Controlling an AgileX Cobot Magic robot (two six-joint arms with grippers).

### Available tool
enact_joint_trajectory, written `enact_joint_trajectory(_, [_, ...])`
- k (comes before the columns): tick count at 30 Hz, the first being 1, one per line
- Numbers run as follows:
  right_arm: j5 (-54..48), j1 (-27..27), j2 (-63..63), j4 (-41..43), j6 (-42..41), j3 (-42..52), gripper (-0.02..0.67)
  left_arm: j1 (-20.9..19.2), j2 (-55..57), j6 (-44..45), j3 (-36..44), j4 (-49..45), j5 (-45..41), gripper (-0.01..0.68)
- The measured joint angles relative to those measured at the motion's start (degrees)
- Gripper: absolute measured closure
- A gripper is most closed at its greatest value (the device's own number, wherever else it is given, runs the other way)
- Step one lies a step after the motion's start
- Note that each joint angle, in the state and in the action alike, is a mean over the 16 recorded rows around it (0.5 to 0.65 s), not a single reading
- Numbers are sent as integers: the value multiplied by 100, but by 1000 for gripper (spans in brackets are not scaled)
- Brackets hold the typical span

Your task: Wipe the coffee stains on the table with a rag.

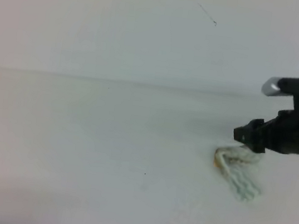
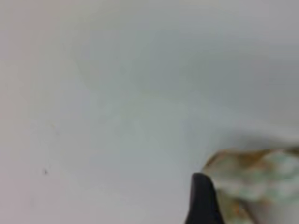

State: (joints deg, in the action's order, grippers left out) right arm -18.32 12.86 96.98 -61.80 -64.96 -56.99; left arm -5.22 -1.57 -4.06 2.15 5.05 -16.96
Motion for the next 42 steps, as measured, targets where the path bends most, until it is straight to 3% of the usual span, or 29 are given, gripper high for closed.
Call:
enact_joint_trajectory(4, [-180, 0, -701, 13, -115, 5, 229, 0, 0, 0, 0, 0, 0, 672])
enact_joint_trajectory(14, [-778, 0, -2909, 478, 237, 502, 513, 0, 0, 0, 0, 0, 0, 672])
enact_joint_trajectory(20, [-315, 0, -4248, 759, 600, 1444, 641, 0, 0, 0, 0, 0, 0, 672])
enact_joint_trajectory(30, [1063, 0, -5719, 769, 388, 2881, 647, 0, 0, 0, 0, 0, 0, 672])
enact_joint_trajectory(42, [1309, -8, -6011, 852, -154, 3276, 648, 0, 0, 0, 0, 0, 0, 672])
